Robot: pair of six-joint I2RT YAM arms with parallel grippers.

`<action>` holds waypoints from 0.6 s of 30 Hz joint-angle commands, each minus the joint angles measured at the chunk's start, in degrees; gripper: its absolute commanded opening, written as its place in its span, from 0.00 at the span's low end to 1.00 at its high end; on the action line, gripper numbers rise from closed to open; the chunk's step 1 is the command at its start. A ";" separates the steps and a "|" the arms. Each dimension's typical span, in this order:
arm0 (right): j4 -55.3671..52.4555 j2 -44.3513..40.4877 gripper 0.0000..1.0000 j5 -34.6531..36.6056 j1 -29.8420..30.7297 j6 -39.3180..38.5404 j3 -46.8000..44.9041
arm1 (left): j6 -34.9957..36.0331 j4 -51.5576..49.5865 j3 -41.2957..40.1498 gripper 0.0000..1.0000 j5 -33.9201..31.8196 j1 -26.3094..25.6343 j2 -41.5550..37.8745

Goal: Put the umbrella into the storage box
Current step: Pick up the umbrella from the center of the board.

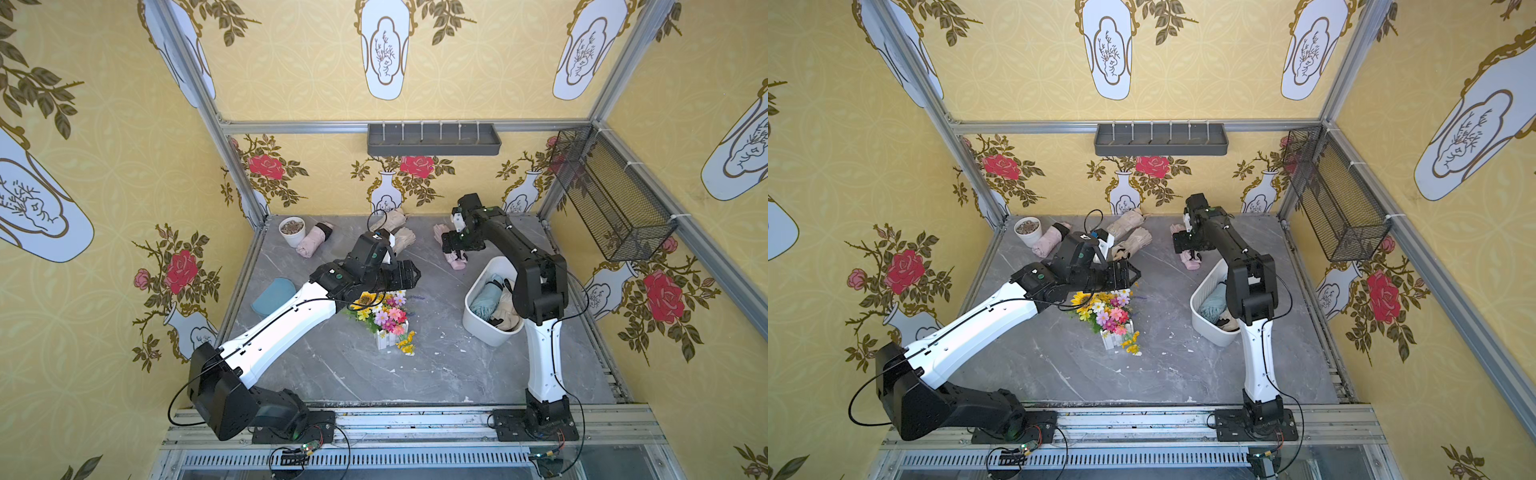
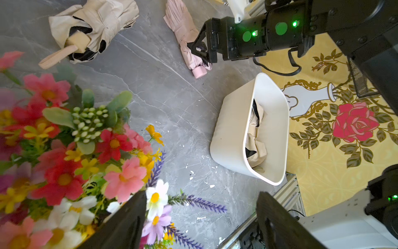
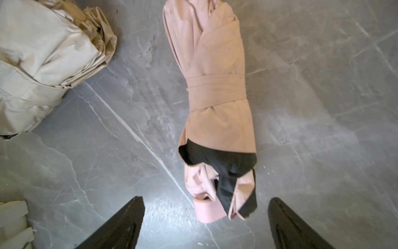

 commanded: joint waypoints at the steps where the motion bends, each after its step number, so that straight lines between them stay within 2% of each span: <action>1: 4.39 2.10 0.97 2.05 0.02 -0.95 1.31 | 0.82 0.82 -1.58 0.85 0.94 0.28 0.10; 6: 4.08 7.66 0.99 3.67 0.17 -0.93 6.53 | 0.59 0.63 -1.89 0.85 1.41 0.54 0.55; 11: 2.24 12.44 0.96 4.82 0.18 -0.28 13.50 | 0.46 0.88 -2.12 0.85 1.18 0.71 0.50; 15: 2.87 13.70 0.87 3.86 0.19 0.54 14.58 | 0.46 0.85 -1.80 0.85 1.36 0.83 0.94; 18: 2.81 14.30 0.76 2.62 0.07 1.46 14.89 | 0.45 1.01 -1.62 0.85 1.52 0.94 1.06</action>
